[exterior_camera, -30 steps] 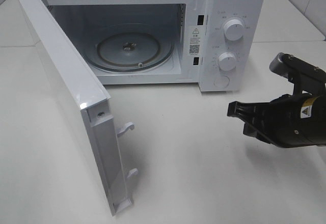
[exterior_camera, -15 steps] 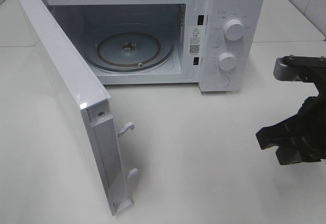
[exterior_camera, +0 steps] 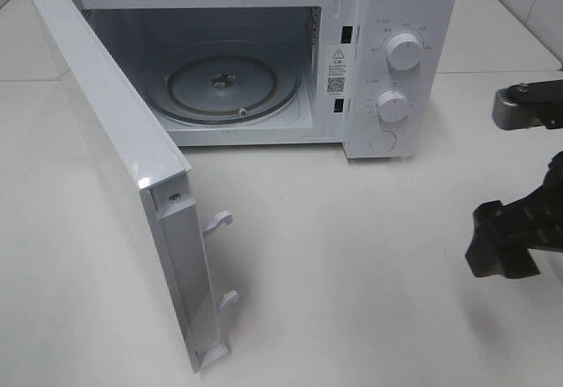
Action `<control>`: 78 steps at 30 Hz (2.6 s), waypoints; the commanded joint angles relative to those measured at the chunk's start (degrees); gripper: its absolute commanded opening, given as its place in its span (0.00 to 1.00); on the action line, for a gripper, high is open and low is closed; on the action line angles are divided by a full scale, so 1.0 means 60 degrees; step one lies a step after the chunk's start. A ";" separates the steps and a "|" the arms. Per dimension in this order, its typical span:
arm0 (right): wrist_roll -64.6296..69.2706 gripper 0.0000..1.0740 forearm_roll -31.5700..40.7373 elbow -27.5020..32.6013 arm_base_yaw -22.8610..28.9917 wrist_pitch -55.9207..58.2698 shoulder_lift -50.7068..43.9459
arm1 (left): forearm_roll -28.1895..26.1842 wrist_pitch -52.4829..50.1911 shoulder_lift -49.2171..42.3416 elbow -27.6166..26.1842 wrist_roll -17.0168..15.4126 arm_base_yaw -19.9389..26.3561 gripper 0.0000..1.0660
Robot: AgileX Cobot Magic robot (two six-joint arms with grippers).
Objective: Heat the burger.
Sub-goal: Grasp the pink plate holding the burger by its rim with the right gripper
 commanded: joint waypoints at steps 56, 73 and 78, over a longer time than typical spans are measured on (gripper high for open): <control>-0.2922 0.53 0.0573 -0.1795 -0.5548 -0.0831 0.5806 | -0.0048 -0.0019 -0.0134 0.0029 -0.0048 0.0010 0.94; -0.2129 0.00 0.0573 -0.1795 -0.5548 -0.0802 0.5806 | -0.0048 -0.0019 -0.0134 0.0029 -0.0048 0.0010 0.94; -0.2110 0.00 0.0649 -0.1795 -0.5519 -0.0821 0.5806 | -0.0048 -0.0019 -0.0134 0.0029 -0.0048 0.0010 0.94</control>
